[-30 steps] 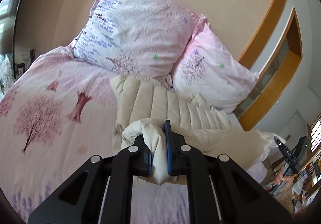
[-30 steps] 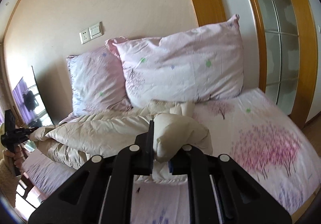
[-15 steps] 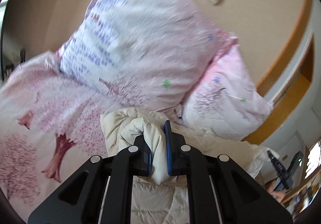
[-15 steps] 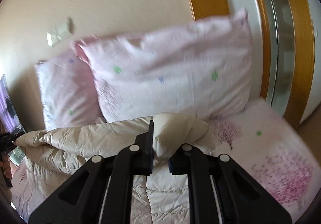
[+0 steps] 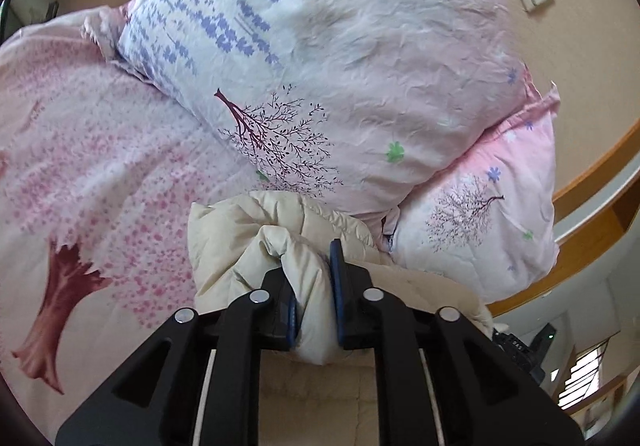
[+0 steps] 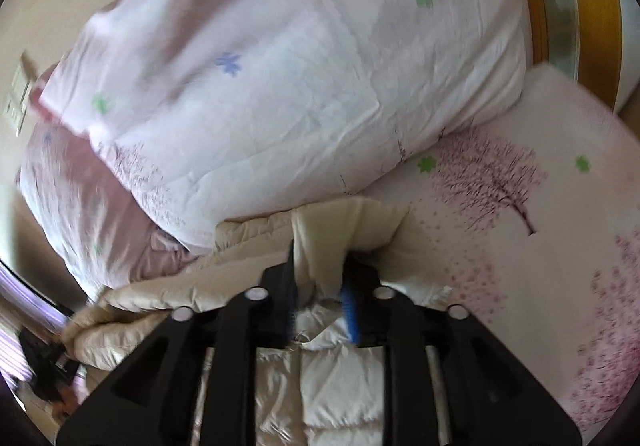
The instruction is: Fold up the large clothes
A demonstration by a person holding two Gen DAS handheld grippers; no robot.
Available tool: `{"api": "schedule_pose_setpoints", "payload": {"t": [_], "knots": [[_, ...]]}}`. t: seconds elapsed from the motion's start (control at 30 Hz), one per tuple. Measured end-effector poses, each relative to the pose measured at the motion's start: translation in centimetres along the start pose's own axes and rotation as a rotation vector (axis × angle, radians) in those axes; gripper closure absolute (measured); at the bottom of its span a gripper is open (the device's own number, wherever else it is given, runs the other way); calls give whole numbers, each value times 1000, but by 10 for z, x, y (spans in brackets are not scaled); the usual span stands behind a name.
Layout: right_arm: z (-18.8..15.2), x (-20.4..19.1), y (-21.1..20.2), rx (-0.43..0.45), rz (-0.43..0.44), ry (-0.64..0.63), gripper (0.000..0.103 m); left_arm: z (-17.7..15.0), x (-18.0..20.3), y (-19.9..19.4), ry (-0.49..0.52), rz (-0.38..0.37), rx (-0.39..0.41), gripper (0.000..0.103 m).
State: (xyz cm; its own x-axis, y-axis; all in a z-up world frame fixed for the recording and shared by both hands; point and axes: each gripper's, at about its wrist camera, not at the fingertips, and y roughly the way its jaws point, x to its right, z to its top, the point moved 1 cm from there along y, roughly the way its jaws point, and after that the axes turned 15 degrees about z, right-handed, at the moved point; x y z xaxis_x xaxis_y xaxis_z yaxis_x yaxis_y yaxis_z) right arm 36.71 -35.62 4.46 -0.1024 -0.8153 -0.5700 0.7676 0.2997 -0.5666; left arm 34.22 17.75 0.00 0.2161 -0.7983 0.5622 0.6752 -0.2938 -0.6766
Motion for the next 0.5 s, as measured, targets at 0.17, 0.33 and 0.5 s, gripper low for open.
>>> {"api": "schedule_pose_setpoints", "payload": {"t": [0.17,0.33,0.5], "knots": [[15,18,9,23,88,126,48,8,-1,2,-58,-44,10,46],[24,31,-20,121,25,90,37,14,-8,-16,-70,-39,42,34],[15,50,-26,23,-16,89,39,9,-16,-24,-35,28,20,34]]}}
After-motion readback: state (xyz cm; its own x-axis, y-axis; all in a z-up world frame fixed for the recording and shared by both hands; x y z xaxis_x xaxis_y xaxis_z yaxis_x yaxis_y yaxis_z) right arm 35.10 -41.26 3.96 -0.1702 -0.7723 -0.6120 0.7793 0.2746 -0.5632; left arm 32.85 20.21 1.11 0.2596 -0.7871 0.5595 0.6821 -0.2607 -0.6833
